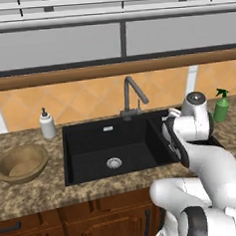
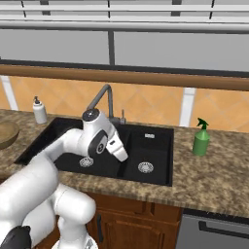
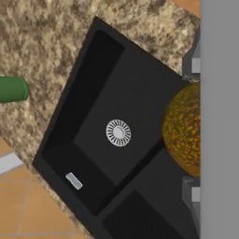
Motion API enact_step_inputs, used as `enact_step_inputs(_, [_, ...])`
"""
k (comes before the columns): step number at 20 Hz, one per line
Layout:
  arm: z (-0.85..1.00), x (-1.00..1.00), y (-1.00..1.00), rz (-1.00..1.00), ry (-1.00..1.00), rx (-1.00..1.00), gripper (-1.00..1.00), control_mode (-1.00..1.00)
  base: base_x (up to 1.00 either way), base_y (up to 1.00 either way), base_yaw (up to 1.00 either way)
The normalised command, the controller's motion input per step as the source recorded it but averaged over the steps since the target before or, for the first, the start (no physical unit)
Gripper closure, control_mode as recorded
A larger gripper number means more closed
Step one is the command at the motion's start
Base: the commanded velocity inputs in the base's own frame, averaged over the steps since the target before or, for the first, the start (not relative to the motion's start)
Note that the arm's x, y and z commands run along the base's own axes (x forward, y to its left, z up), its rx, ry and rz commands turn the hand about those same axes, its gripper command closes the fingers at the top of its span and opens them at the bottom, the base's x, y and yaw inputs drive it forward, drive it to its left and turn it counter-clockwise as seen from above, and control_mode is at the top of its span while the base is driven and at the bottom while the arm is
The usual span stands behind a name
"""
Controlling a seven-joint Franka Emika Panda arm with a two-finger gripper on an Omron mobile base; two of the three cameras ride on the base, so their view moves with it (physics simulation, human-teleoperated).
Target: Pick the avocado from the sink and place it in the bowl. Then pick the bowl and place it in the microwave. Then close the microwave door and press the start button.
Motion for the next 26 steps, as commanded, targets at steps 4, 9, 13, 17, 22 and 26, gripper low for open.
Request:
enact_step_inputs(4, [0.69,-0.39,1.00,0.38,0.29,-0.06,1.00,-1.00,0.00,0.00,0.00])
enact_step_inputs(9, [0.67,-0.13,1.00,0.43,0.31,0.00,1.00,-1.00,0.00,0.00,0.00])
enact_step_inputs(13, [0.34,-0.05,1.00,0.60,0.34,0.03,1.00,-1.00,0.00,0.00,0.00])
enact_step_inputs(17, [0.06,0.14,1.00,0.59,0.30,0.00,1.00,-1.00,0.00,0.00,0.00])
enact_step_inputs(22, [-0.04,0.41,1.00,0.56,0.08,0.00,1.00,-1.00,0.00,0.00,0.00])
enact_step_inputs(26, [-0.21,0.47,1.00,0.55,-0.10,0.00,1.00,-1.00,0.00,0.00,0.00])
